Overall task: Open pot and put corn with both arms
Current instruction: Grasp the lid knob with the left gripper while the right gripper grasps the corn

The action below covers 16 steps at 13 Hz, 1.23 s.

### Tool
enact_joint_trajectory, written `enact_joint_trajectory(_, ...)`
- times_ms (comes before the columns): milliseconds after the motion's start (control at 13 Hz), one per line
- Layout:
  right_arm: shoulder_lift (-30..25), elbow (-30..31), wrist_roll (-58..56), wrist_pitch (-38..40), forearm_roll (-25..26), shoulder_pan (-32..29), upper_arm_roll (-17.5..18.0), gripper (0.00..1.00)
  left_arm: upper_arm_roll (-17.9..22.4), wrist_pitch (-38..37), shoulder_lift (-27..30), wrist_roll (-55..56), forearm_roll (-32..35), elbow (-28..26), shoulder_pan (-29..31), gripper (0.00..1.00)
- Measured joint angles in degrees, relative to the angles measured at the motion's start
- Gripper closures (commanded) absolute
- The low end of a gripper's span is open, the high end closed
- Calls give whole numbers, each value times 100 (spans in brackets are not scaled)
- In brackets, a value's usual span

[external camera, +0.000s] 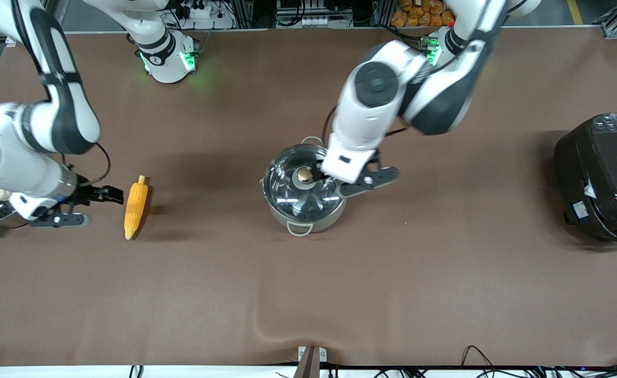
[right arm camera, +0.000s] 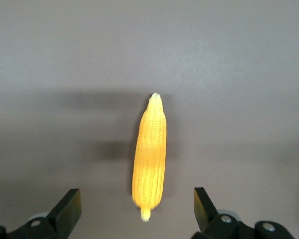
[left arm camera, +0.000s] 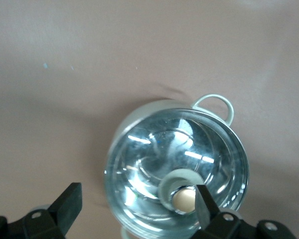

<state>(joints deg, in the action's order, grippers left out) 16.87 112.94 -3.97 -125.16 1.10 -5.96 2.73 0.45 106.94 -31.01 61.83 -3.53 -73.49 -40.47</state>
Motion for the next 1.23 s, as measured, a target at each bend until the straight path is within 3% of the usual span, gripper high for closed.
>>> enact_joint_trajectory(231, 658, 88, 0, -529, 0, -60, -13, 0, 381, 154, -539, 600, 4, 265, -588, 0)
enact_joint_trajectory(385, 988, 85, 0, -744, 0, -82, -17, 0, 415, 169, -627, 720, 4, 330, -743, 0)
enact_joint_trajectory(462, 1134, 85, 0, -830, 0, -103, -20, 15, 416, 167, -635, 722, 4, 332, -792, 0)
enact_joint_trajectory(538, 1258, 85, -2, -915, 0, -118, -22, 56, 416, 163, -655, 722, 4, 331, -835, 0)
enact_joint_trajectory(615, 1337, 82, -10, -975, 0, -123, -23, 85, 416, 162, -695, 723, 4, 330, -864, 0)
enact_joint_trajectory(692, 1371, 79, -16, -994, 0, -129, -23, 98, 417, 163, -743, 725, 4, 330, -876, 0)
enact_joint_trajectory(1000, 1369, 39, -169, -994, -1, -265, -21, 98, 419, 234, -908, 752, 4, 332, -885, 9)
enact_joint_trajectory(1231, 1287, -36, -200, -776, -17, -268, 67, 98, 418, 311, -1000, 778, 4, 333, -923, 23)
